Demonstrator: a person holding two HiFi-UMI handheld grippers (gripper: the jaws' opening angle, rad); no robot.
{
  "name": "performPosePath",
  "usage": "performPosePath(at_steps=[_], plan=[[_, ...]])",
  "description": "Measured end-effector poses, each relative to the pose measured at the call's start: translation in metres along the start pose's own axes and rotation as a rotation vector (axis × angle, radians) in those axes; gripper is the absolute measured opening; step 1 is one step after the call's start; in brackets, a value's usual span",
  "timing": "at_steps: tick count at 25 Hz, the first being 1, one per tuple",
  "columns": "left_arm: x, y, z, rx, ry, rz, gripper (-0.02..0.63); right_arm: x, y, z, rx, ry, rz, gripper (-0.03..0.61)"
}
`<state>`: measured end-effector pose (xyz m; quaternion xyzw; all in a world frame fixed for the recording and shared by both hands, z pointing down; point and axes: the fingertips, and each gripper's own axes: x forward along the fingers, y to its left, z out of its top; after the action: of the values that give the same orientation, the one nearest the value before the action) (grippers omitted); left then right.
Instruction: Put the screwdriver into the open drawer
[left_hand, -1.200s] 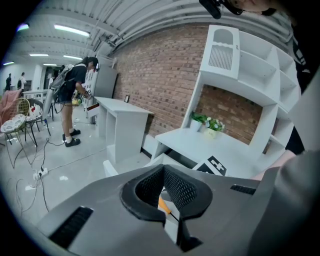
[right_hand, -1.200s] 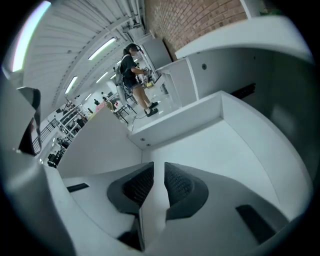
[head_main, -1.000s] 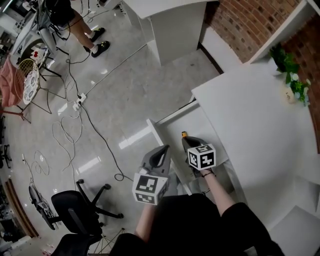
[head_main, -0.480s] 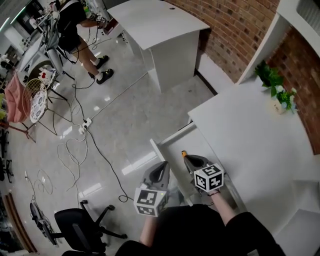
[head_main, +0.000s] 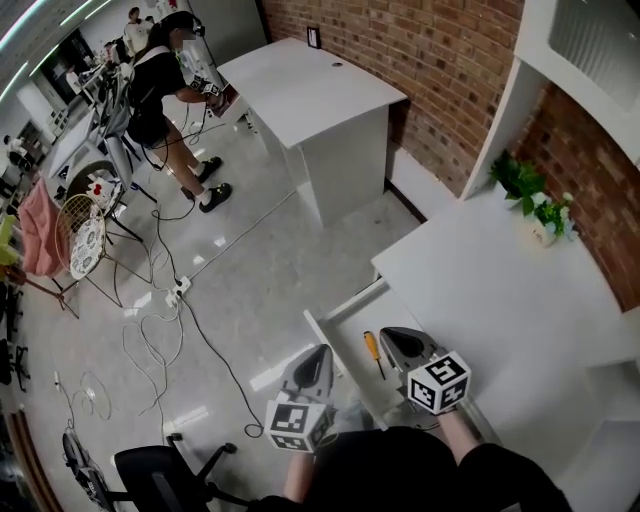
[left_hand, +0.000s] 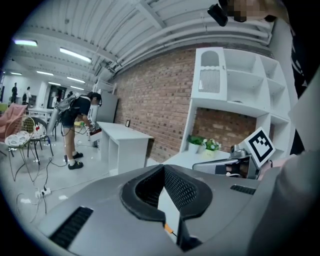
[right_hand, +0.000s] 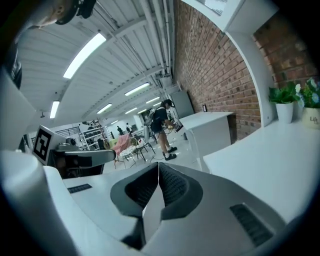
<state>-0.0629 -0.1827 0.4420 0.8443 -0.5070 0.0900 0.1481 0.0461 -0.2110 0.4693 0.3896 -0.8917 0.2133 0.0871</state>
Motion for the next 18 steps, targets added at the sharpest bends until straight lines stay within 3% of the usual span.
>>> performPosePath(at_steps=[10, 18], plan=[[-0.015, -0.002, 0.039, 0.027, -0.107, 0.01, 0.008, -0.039, 0.001, 0.063, -0.05, -0.179, -0.033, 0.017], [-0.02, -0.002, 0.064, 0.055, -0.175, 0.026, 0.008, -0.072, -0.016, 0.099, -0.052, -0.321, -0.117, 0.015]])
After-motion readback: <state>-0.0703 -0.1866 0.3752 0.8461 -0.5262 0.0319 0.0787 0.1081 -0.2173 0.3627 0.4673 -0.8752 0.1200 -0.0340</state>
